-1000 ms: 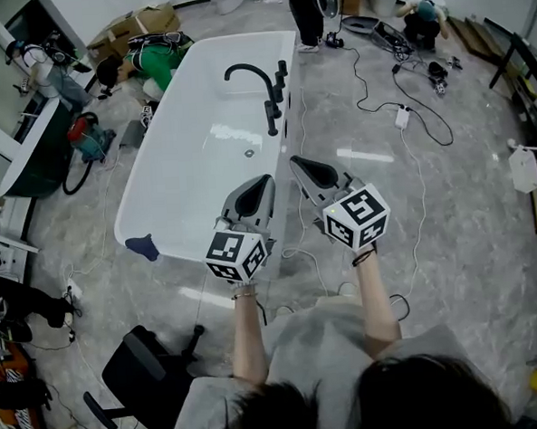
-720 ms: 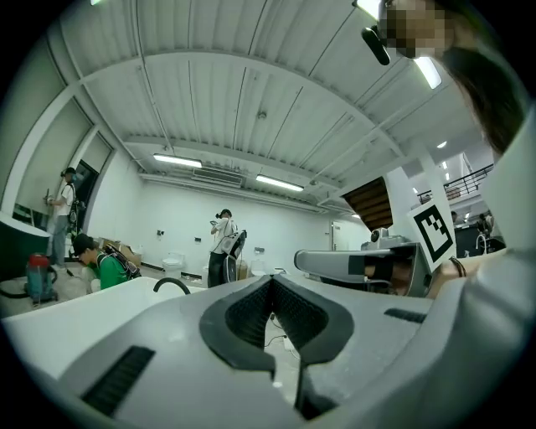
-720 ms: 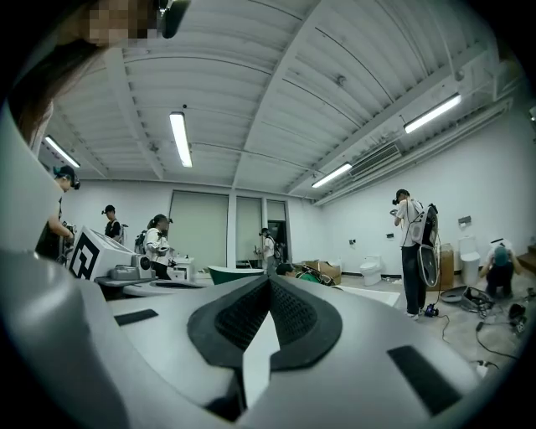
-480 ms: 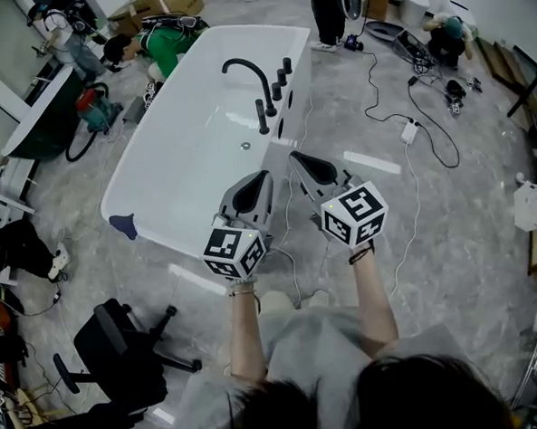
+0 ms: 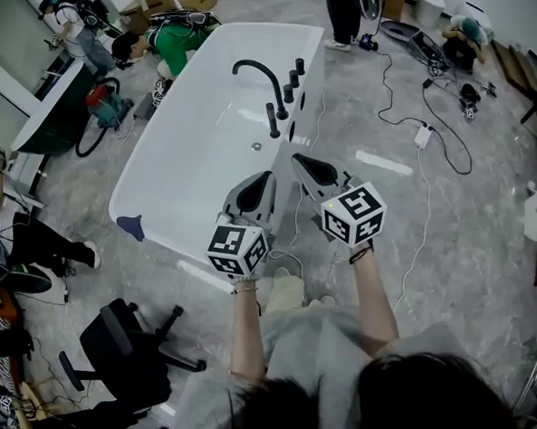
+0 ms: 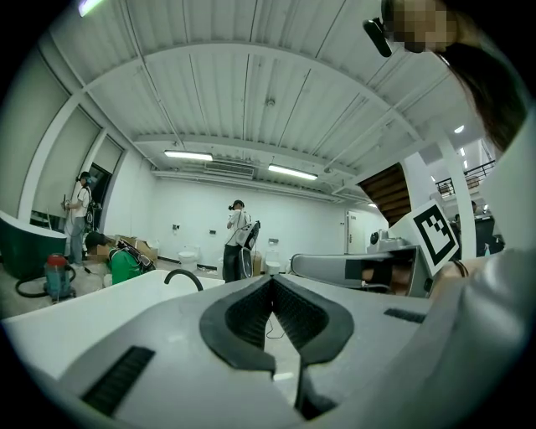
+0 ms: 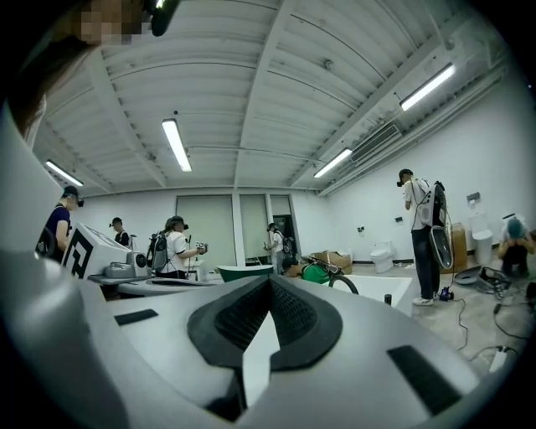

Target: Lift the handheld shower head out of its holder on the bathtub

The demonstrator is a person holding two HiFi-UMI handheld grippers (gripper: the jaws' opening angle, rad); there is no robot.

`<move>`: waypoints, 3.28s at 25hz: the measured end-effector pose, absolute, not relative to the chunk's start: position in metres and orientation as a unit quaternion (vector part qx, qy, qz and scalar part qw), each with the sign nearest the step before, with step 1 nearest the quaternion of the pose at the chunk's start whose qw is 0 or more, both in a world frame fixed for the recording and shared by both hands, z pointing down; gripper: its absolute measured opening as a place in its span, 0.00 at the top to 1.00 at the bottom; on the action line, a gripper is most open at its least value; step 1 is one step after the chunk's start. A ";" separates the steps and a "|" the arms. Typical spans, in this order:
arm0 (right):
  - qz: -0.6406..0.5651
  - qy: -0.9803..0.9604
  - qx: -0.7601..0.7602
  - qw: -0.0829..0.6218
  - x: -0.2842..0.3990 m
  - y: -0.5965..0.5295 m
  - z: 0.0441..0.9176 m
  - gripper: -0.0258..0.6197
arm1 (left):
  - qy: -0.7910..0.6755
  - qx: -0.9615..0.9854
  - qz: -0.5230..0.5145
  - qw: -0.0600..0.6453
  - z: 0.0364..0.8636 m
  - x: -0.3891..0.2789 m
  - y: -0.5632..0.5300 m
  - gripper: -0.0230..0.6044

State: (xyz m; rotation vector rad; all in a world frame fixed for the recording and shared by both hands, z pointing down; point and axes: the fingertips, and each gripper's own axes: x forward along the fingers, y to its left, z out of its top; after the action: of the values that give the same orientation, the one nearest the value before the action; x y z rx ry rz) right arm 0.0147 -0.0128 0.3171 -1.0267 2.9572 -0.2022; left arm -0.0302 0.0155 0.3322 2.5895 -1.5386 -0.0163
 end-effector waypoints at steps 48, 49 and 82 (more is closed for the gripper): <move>-0.130 0.918 -0.363 -0.092 -0.055 -0.253 0.471 0.96 | -0.489 0.850 0.070 0.182 0.486 -0.098 -0.215 0.96; -0.131 0.918 -0.362 -0.093 -0.054 -0.259 0.478 0.96 | -0.488 0.850 0.070 0.186 0.492 -0.096 -0.219 0.96; -0.143 0.931 -0.294 -0.162 -0.092 -0.369 0.647 0.64 | -0.499 0.822 0.104 0.253 0.642 -0.103 -0.294 0.96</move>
State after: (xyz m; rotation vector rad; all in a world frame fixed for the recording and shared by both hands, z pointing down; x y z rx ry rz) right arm -0.0923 -0.3695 0.6474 -1.0341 3.2705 -0.5042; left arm -0.1033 -0.2941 0.6425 2.2354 -1.3570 0.2838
